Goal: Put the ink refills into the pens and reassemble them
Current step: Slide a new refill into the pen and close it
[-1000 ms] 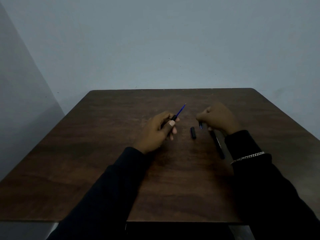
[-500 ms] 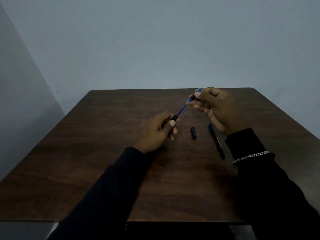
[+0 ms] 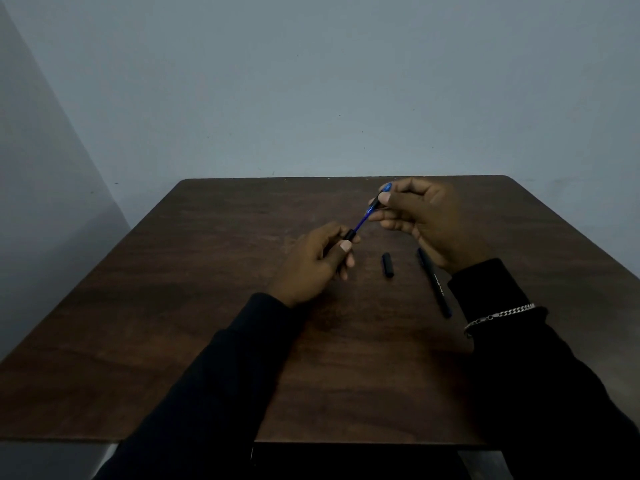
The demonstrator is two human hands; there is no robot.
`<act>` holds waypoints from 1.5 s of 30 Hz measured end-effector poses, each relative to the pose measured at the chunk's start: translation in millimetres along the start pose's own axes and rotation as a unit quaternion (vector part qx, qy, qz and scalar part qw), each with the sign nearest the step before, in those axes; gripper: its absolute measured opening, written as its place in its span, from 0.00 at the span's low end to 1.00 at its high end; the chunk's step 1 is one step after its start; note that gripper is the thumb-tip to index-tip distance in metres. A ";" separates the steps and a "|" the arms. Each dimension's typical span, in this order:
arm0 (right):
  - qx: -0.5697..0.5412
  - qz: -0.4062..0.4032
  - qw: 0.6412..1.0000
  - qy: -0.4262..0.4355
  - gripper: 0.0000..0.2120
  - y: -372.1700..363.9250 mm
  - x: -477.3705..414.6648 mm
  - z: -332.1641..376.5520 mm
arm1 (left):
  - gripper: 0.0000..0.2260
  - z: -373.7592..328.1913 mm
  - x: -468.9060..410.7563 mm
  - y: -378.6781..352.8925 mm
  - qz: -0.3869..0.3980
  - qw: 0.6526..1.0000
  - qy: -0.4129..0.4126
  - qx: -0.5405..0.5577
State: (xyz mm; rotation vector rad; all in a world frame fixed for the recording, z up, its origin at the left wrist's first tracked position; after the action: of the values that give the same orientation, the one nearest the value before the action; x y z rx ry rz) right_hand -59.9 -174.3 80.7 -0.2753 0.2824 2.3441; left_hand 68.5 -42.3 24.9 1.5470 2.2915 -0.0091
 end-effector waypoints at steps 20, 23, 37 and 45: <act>0.114 0.051 0.991 0.047 0.07 -15.5 3.7 -2.3 | 0.09 -5.7 0.0 5.8 -0.026 0.997 -0.017 -0.064; 0.129 0.074 0.987 0.058 0.07 -16.7 5.6 -1.1 | 0.09 -6.0 -0.1 7.3 -0.031 0.996 -0.013 -0.080; 0.344 0.030 0.932 0.105 0.28 -14.0 3.8 -2.2 | 0.09 -17.4 2.7 3.9 -0.014 0.991 -0.058 -0.119; 0.241 0.113 0.956 0.120 0.10 -19.1 4.5 -1.3 | 0.09 -15.2 2.1 3.9 -0.014 0.990 -0.047 -0.134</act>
State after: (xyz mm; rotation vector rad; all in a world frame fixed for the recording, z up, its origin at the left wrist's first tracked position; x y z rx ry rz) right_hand -49.3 -158.4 75.8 -0.2973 1.0349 2.3703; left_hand 66.7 -35.7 39.1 1.3491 2.1406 0.2067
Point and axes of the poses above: each hand's wrist, its own x-axis away from the middle knuckle, its own y-axis out of the back of the hand, z = x × y, the point moved 7 cm from there along -x, towards the middle knuckle, and after that the axes turned 13 degrees about x, right-handed, at the moved point
